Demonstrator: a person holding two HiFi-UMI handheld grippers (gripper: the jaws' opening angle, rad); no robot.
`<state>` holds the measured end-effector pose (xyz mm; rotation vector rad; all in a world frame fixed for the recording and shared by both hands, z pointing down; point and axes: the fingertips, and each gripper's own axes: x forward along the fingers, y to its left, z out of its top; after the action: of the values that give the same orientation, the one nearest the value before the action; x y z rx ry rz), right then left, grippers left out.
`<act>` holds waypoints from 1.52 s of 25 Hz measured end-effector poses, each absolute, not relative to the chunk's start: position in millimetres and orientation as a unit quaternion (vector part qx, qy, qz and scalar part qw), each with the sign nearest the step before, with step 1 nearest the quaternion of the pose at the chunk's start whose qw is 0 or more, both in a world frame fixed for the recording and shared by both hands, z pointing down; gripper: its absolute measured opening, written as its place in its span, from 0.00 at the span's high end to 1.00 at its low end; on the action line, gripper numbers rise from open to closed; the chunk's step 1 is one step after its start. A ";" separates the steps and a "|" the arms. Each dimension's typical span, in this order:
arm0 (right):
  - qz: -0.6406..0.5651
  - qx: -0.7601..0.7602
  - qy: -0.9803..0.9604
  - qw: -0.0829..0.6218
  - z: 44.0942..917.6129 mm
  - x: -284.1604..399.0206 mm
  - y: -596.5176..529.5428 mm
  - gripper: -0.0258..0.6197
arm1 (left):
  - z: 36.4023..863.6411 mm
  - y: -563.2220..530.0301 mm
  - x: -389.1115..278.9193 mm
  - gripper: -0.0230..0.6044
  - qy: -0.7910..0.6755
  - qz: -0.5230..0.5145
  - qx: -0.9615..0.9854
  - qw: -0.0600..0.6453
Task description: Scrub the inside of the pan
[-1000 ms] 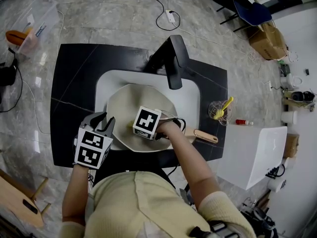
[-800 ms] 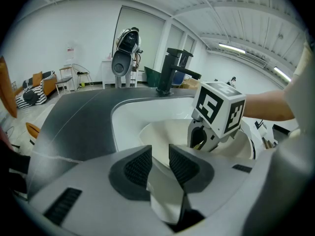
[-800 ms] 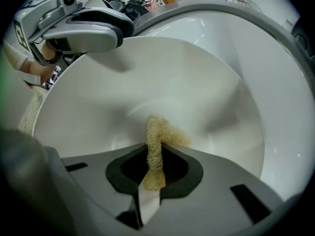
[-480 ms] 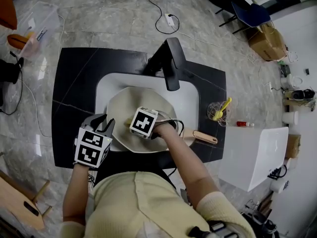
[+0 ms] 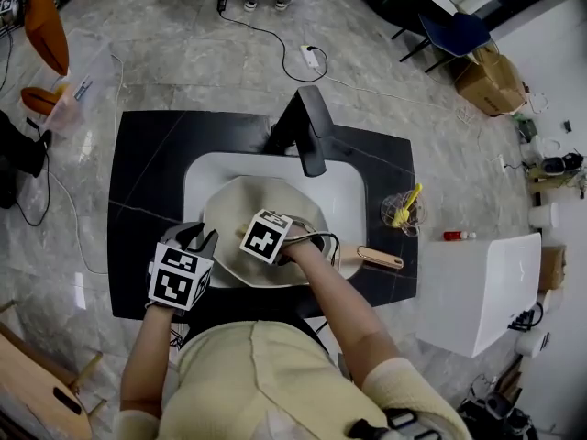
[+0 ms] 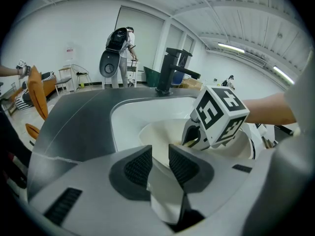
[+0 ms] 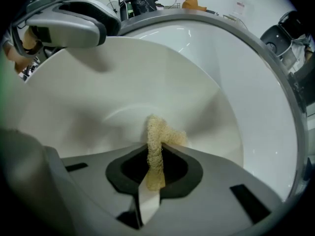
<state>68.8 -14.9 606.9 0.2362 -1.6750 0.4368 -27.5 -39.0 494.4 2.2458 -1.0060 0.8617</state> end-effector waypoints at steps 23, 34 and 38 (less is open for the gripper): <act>0.079 0.261 -0.798 0.538 481.5 86.7 -15.8 0.87 | 488.5 -38.1 -29.1 0.79 -0.384 0.304 0.833 0.258; 0.060 0.334 -0.822 0.457 440.3 100.1 -20.4 0.87 | 448.4 -42.5 -29.8 0.79 -0.391 0.208 0.850 0.286; 0.073 0.347 -0.840 0.410 422.8 99.3 -21.4 0.87 | 411.2 -38.9 -30.6 0.79 -0.389 0.130 0.860 0.302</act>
<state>99.3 -21.4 422.8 0.8728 -2.1160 0.1847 -30.6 -38.9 411.2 2.2819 -1.0324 0.3446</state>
